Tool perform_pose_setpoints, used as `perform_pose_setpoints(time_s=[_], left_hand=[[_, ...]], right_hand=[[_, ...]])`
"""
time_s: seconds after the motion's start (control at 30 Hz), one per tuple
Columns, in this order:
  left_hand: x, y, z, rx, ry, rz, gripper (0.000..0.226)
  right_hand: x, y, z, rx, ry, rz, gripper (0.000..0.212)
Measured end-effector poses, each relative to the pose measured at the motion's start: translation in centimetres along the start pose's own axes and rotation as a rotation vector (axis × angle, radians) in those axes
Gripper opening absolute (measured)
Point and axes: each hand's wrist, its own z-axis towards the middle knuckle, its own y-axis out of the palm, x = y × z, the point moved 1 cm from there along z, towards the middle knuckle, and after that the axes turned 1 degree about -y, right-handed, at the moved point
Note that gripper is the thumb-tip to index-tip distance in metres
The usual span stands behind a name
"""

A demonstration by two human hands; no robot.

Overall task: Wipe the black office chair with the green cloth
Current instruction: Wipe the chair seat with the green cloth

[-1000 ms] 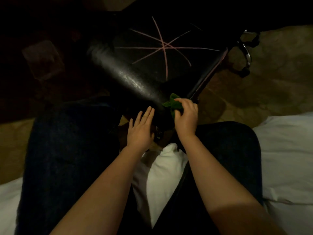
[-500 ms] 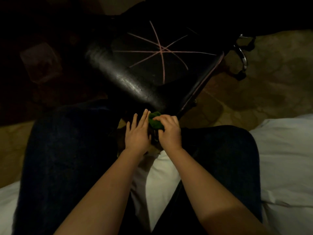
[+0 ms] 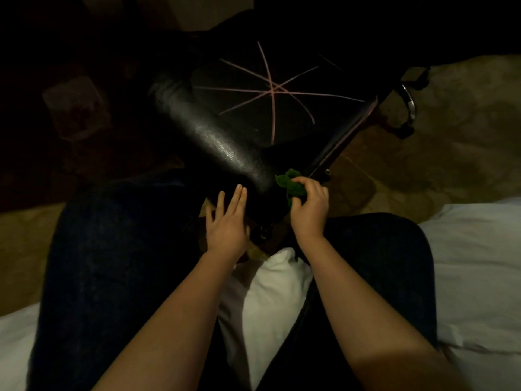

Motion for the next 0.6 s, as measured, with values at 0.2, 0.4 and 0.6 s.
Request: perform_pose_setpoints(time_s=[0.2, 0.4, 0.6], left_hand=[[-0.2, -1.1, -0.1, 0.07, -0.055, 0.057, 0.07], [0.0, -2.4, 0.5, 0.187, -0.006, -0.086, 0.063], [-0.5, -1.8, 1.0, 0.159, -0.024, -0.09, 0.058]], right_hand=[[-1.3, 0.6, -2.5, -0.137, -0.154, -0.011, 0.041], [-2.7, 2.1, -3.3, -0.303, -0.241, -0.081, 0.047], [-2.7, 2.5, -2.1, -0.237, -0.288, -0.156, 0.043]])
